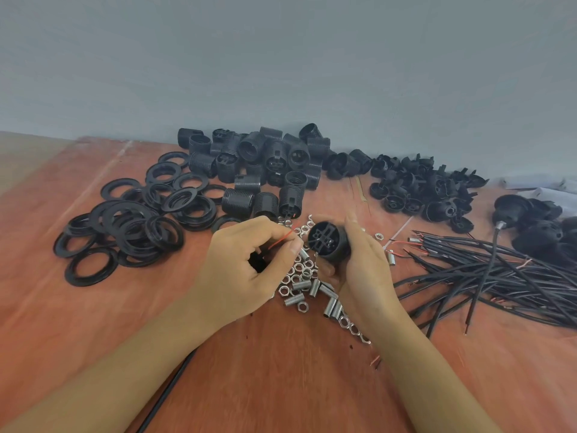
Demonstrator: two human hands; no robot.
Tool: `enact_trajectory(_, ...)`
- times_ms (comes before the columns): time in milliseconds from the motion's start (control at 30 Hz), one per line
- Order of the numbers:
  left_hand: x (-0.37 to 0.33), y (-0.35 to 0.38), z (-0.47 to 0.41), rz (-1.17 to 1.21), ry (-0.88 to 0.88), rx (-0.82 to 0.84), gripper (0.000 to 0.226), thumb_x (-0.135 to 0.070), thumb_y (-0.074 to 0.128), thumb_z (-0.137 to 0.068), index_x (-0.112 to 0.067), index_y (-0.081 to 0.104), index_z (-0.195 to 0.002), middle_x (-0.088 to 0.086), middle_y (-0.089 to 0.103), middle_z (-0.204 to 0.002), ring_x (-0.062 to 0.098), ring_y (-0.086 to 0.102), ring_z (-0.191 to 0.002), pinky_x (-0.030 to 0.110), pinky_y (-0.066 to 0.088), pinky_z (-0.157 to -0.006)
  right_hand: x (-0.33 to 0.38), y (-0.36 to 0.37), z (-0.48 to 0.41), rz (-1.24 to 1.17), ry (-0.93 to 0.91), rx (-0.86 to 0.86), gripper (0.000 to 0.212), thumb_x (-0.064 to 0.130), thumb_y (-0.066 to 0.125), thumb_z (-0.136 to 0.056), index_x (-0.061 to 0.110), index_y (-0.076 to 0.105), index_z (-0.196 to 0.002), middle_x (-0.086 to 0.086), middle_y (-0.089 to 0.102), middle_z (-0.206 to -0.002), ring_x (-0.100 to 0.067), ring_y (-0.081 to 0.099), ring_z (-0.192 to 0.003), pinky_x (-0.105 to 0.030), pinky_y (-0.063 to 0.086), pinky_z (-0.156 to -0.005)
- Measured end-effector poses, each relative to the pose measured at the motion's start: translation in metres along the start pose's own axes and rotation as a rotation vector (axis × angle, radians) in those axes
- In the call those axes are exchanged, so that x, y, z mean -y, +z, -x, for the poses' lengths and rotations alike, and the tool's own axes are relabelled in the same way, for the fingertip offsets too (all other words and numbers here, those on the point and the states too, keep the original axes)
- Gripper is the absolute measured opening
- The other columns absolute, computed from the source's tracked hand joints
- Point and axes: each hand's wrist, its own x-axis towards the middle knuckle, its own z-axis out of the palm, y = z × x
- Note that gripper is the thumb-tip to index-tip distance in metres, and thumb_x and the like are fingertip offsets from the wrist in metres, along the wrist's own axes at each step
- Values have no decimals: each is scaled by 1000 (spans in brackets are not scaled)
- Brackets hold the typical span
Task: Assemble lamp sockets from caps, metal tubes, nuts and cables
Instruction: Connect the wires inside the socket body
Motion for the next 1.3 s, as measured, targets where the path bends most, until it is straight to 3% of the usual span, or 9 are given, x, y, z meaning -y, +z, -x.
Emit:
enact_trajectory(133,1,1,1,-2,13,16,15,-14,65,-88,-6,71,-78,-1,57,-63,14,54,-59,27,42,-56,2,3,3,54,-30,-14,48,38,38,-105,24,78,-83,4,66,-69,-7,49,-50,-19,39,-43)
enact_trajectory(300,2,2,3,-12,-113,38,27,-32,62,-86,-7,71,-82,-11,55,-74,12,54,-69,24,41,-68,5,6,5,86,-66,-18,48,38,38,-105,26,78,-80,3,64,-68,-8,47,-50,-20,37,-43)
enact_trajectory(533,3,2,3,-30,-126,47,22,-26,64,-84,-6,71,-80,-7,57,-73,15,54,-68,26,42,-68,4,5,7,192,-173,-80,42,33,39,-104,25,76,-85,7,70,-72,-3,57,-57,-16,42,-45)
enact_trajectory(767,4,1,1,5,7,35,15,-15,65,-87,-9,69,-74,-3,58,-63,12,55,-59,20,42,-56,-1,3,4,226,-209,-115,38,31,41,-104,15,74,-93,3,68,-75,0,55,-58,-16,43,-49)
enact_trajectory(867,6,1,0,-3,10,31,18,-19,62,-87,-10,68,-73,-3,57,-62,12,54,-58,20,41,-55,-2,2,3,296,-255,-133,36,32,43,-103,16,73,-93,-1,68,-77,-2,55,-62,-17,43,-56)
enact_trajectory(1000,7,0,0,-14,7,59,13,-12,67,-86,-10,69,-73,-6,56,-62,10,54,-59,16,40,-56,-4,2,3,327,-314,-129,33,35,45,-99,18,72,-92,3,65,-71,-1,54,-60,-15,43,-55)
enact_trajectory(1100,8,-2,0,-21,13,109,12,-9,67,-84,-10,68,-72,-6,56,-62,11,53,-58,18,40,-55,-5,2,3,373,-371,-114,31,37,48,-96,18,72,-94,7,66,-72,-4,58,-67,-24,50,-62)
enact_trajectory(1200,9,-1,0,-14,11,123,13,-10,66,-85,-11,67,-73,-5,57,-63,12,54,-59,22,42,-55,-6,1,4,399,-396,-105,25,31,51,-100,18,72,-98,-2,69,-79,-21,63,-75,-37,54,-71)
enact_trajectory(1300,10,0,2,-3,8,114,12,-12,65,-87,-11,68,-75,-7,58,-65,12,55,-61,25,43,-55,-5,1,4,384,-413,-109,25,35,52,-98,19,72,-97,-8,69,-82,-27,63,-77,-39,54,-70)
